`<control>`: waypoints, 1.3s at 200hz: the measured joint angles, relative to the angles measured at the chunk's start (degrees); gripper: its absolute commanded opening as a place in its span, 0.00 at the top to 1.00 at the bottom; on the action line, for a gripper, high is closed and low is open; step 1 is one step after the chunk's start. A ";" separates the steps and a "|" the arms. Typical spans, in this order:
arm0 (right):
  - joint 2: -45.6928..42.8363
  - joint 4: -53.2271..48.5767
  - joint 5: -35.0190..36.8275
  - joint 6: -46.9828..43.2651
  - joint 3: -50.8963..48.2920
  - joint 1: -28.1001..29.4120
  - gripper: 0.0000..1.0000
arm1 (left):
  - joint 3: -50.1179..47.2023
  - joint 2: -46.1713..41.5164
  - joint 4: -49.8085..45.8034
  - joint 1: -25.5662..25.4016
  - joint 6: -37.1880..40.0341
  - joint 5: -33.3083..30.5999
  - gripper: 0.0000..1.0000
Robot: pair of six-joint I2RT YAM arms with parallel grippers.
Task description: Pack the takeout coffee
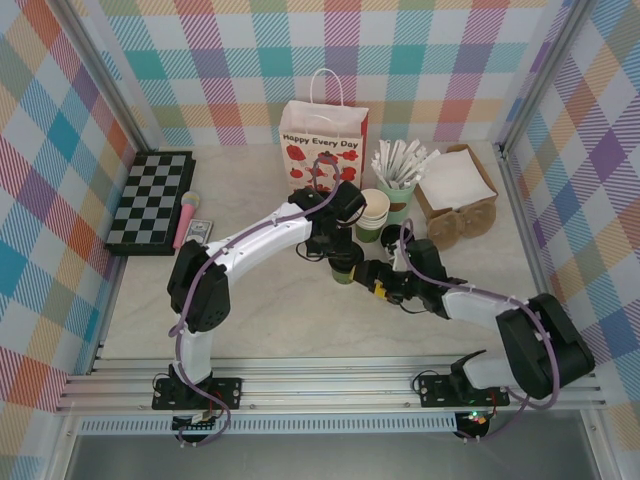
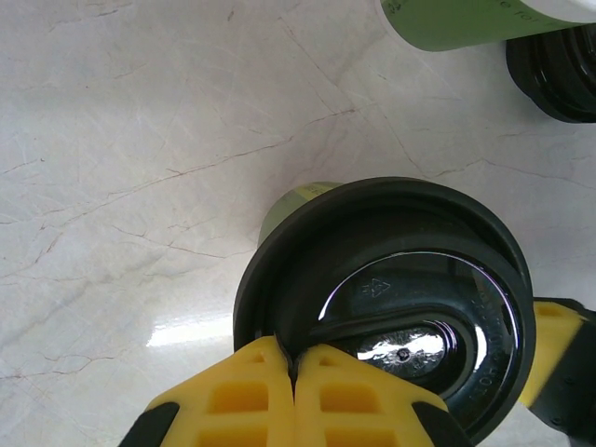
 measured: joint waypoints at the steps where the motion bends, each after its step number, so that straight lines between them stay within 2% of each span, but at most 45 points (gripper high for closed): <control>1: -0.35 -0.26 0.00 -0.11 0.13 0.00 0.02 | 0.00 0.00 0.00 0.00 0.00 0.00 0.91; 40: -6.38 -8.98 3.74 -2.27 7.32 0.00 0.02 | 1.79 1.05 -1.86 -0.02 1.90 -0.39 0.88; 66: -3.50 -14.64 7.06 -2.47 12.94 -0.02 0.04 | 2.78 1.44 -3.17 -0.02 3.82 -0.37 0.91; 104: 2.75 -19.28 7.08 0.02 16.13 -0.02 0.06 | 3.85 1.97 -4.33 -0.02 5.90 0.04 0.96; 148: 6.69 -19.87 4.04 2.99 16.59 -0.02 0.08 | 3.87 1.97 -4.33 -0.02 7.37 0.94 0.98; 198: 9.05 -19.19 0.96 3.39 17.49 -0.15 0.13 | 4.15 2.03 -4.92 0.00 8.09 1.31 0.98; 260: 10.43 -17.84 -0.94 3.37 17.57 -0.52 0.15 | 1.62 1.05 -2.56 0.07 8.41 1.55 0.96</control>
